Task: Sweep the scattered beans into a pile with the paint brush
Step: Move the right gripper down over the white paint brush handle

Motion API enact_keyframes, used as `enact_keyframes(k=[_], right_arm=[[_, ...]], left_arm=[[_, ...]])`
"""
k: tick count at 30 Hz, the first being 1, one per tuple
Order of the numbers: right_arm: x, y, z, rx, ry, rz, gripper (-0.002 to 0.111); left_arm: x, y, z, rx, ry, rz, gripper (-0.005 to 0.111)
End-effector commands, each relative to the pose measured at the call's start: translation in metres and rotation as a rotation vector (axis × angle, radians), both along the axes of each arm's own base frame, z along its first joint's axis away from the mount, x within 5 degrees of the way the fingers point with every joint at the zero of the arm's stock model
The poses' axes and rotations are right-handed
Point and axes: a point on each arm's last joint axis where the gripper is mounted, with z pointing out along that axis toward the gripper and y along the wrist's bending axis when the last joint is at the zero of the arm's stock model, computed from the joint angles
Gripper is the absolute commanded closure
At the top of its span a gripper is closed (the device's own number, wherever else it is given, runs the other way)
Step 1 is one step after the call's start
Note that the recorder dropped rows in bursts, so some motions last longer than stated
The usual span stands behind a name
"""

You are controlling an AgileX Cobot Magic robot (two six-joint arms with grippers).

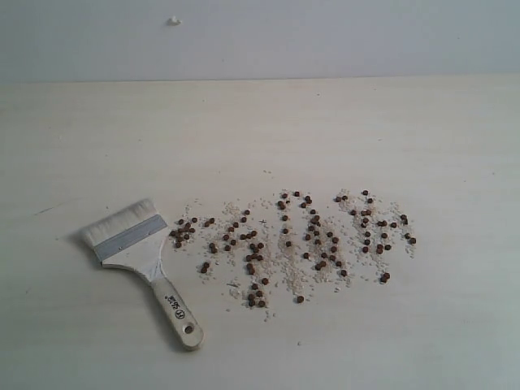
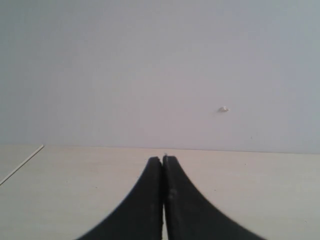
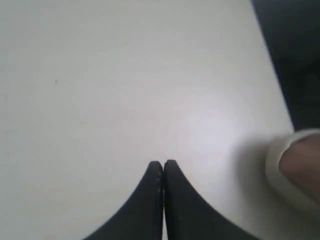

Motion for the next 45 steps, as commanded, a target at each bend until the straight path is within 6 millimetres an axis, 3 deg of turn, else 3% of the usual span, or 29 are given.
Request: enact_keyframes(k=[1, 3, 4, 5, 7, 13, 16, 23, 25, 29, 32, 35, 38, 41, 45], right_arm=[[0.004, 0.017, -0.006, 0.215, 0.297, -0.037, 0.108], [0.009, 0.035, -0.010, 0.390, 0.332, 0.071, 0.108], [0.013, 0.058, -0.012, 0.610, 0.277, 0.235, 0.108], [0.014, 0.069, -0.011, 0.689, 0.241, 0.329, 0.108], [0.015, 0.116, -0.007, 0.918, 0.118, 0.565, 0.108], [-0.009, 0.217, 0.009, 0.929, 0.190, 0.888, 0.108], [-0.022, 0.243, 0.017, 0.911, 0.183, 0.999, 0.108], [-0.027, 0.276, 0.023, 0.979, 0.175, 1.069, 0.106], [-0.031, 0.296, 0.031, 0.864, 0.069, 1.125, 0.108], [-0.034, 0.311, 0.029, 0.701, -0.053, 1.116, 0.108], [-0.037, 0.316, 0.016, 0.549, 0.018, 1.160, 0.108], [-0.032, 0.316, 0.003, 0.463, 0.227, 1.033, 0.106], [-0.027, 0.321, -0.004, 0.438, 0.343, 0.947, 0.096], [-0.024, 0.331, -0.009, 0.481, 0.348, 0.944, 0.088], [-0.025, 0.346, -0.017, 0.551, 0.310, 0.957, 0.088]], left_arm=[[-0.001, 0.000, 0.000, -0.001, -0.006, -0.003, 0.107], [-0.001, 0.000, 0.000, -0.001, -0.006, -0.003, 0.107], [-0.001, 0.000, 0.000, -0.001, -0.006, -0.003, 0.107], [-0.001, 0.000, 0.000, -0.001, -0.006, -0.003, 0.107], [-0.001, 0.000, 0.000, -0.001, -0.006, -0.003, 0.107], [-0.001, 0.000, 0.000, -0.001, -0.006, -0.003, 0.107], [-0.001, 0.000, 0.000, -0.001, -0.006, -0.003, 0.107], [-0.001, 0.000, 0.000, -0.001, -0.006, -0.003, 0.107], [-0.001, 0.000, 0.000, -0.001, -0.006, -0.003, 0.107], [-0.001, 0.000, 0.000, -0.001, -0.006, -0.003, 0.107], [-0.001, 0.000, 0.000, -0.001, -0.006, -0.003, 0.107], [-0.001, 0.000, 0.000, -0.001, -0.006, -0.003, 0.107], [-0.001, 0.000, 0.000, -0.001, -0.006, -0.003, 0.107], [-0.001, 0.000, 0.000, -0.001, -0.006, -0.003, 0.107], [-0.001, 0.000, 0.000, -0.001, -0.006, -0.003, 0.107]])
